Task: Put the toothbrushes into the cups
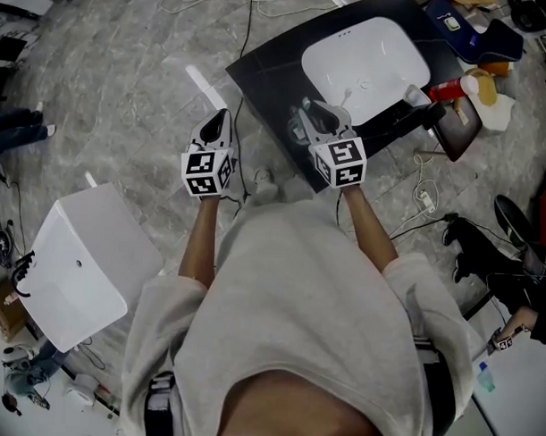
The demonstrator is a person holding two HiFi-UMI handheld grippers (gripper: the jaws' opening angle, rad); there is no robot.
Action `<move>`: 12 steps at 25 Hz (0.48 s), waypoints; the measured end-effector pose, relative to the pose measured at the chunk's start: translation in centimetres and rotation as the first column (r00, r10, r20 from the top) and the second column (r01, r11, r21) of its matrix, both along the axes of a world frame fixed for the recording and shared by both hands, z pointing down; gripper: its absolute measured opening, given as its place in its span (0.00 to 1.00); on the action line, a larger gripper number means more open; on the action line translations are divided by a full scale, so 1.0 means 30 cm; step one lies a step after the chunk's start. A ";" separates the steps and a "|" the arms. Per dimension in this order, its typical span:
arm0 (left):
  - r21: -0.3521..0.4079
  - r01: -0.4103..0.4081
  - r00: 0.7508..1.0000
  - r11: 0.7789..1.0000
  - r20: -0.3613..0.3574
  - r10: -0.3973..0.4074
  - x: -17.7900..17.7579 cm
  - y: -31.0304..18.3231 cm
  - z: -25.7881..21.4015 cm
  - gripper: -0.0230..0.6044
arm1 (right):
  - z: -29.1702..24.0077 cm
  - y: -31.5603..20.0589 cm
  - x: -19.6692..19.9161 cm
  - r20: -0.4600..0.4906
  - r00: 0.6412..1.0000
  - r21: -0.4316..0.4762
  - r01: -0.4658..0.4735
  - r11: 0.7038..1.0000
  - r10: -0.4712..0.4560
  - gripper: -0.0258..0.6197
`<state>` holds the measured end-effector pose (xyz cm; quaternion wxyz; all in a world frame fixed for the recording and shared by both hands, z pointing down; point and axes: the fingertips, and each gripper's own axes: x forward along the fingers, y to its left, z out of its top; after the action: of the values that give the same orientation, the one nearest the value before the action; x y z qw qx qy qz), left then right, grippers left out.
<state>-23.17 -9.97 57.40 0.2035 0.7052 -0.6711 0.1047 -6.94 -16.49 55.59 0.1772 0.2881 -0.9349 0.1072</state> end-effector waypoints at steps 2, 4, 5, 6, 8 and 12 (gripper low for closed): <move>0.002 -0.005 1.000 1.000 -0.001 0.005 0.005 -0.010 -0.001 0.08 | 0.001 0.001 0.000 0.003 1.000 -0.001 0.007 1.000 -0.007 0.29; 0.005 -0.010 1.000 1.000 -0.003 0.010 0.012 -0.017 -0.004 0.08 | -0.001 0.002 0.004 0.001 1.000 0.002 0.005 1.000 -0.005 0.33; 0.007 -0.014 1.000 1.000 -0.004 0.014 0.017 -0.020 -0.006 0.08 | -0.002 0.001 0.008 0.000 1.000 0.005 0.001 1.000 -0.001 0.34; 0.008 -0.018 1.000 1.000 -0.004 0.018 0.021 -0.023 -0.006 0.08 | -0.004 0.000 0.014 0.001 1.000 0.007 -0.006 1.000 0.006 0.34; 0.009 -0.025 1.000 1.000 -0.005 0.025 0.029 -0.031 -0.007 0.08 | -0.012 -0.008 0.030 0.003 1.000 0.013 -0.022 1.000 0.022 0.33; 0.013 -0.041 0.999 0.999 -0.005 0.041 0.043 -0.049 -0.013 0.08 | -0.038 -0.035 0.079 0.012 0.997 0.032 -0.071 0.997 0.071 0.29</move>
<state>-21.88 -11.46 57.01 0.1986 0.7203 -0.6567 0.1029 -4.56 -17.55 54.45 0.1635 0.3235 -0.9266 0.0999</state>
